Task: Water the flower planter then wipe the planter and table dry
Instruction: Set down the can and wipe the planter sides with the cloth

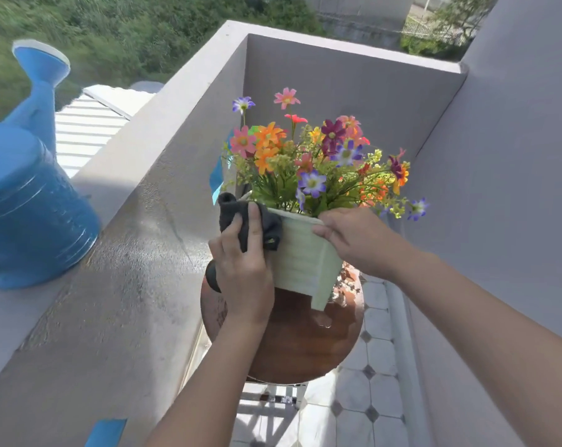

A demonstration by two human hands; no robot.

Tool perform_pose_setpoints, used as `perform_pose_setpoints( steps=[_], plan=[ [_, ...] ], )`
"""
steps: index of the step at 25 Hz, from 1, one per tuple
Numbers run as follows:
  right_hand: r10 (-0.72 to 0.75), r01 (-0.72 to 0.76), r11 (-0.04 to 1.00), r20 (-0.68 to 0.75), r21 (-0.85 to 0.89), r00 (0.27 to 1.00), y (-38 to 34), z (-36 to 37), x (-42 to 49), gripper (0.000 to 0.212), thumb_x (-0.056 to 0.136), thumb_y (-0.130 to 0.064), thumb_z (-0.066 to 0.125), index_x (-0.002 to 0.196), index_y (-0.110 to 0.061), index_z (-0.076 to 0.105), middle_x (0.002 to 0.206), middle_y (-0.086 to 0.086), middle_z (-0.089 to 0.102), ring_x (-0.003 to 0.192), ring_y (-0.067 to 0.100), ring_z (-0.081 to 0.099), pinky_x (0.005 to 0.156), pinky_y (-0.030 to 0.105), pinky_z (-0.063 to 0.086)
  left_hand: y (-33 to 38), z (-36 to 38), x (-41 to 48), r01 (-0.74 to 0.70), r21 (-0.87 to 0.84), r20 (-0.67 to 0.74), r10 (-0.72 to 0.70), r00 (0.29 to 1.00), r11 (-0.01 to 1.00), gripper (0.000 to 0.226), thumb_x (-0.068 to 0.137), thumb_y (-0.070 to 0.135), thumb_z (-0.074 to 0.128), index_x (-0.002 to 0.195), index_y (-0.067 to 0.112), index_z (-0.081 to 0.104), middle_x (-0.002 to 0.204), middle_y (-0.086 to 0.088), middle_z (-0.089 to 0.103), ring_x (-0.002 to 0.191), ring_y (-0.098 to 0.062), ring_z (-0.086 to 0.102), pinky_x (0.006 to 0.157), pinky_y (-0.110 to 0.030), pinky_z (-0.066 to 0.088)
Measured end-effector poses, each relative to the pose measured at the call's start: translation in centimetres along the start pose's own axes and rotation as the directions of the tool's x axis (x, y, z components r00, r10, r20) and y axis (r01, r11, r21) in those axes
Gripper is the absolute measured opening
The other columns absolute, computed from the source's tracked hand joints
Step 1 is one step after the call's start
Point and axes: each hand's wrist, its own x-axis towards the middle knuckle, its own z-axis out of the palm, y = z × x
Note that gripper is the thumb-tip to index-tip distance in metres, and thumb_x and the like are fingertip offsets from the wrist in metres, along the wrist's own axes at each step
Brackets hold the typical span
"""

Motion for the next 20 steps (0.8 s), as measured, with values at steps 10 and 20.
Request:
perform_pose_setpoints(
  steps=[10,20],
  plan=[
    [0.058,-0.063,0.997,0.116,0.04,0.992,-0.2,-1.4,0.3,0.044,0.098,-0.029,0.037,0.058,-0.026,0.021,0.06,-0.01,0.031,0.065,0.021,0.035,0.064,0.03,0.023,1.1,-2.4,0.3,-0.159,0.02,0.146,0.154,0.977,0.987,0.06,0.07,0.002,0.044,0.13,-0.008,0.045,0.121,-0.025,0.055,0.089,-0.032,0.041,0.082,-0.041,0.037],
    [0.104,-0.12,0.988,0.146,0.102,0.984,-0.4,-2.7,0.4,0.042,0.1,-0.022,0.034,0.058,-0.015,0.031,0.059,0.003,0.039,0.066,0.025,0.039,0.066,0.037,0.027,2.9,-2.9,0.0,-0.363,-0.026,0.243,0.358,0.902,0.931,0.059,0.07,-0.004,0.042,0.125,0.006,0.062,0.133,-0.007,0.058,0.082,-0.026,0.038,0.075,-0.033,0.039]
  ],
)
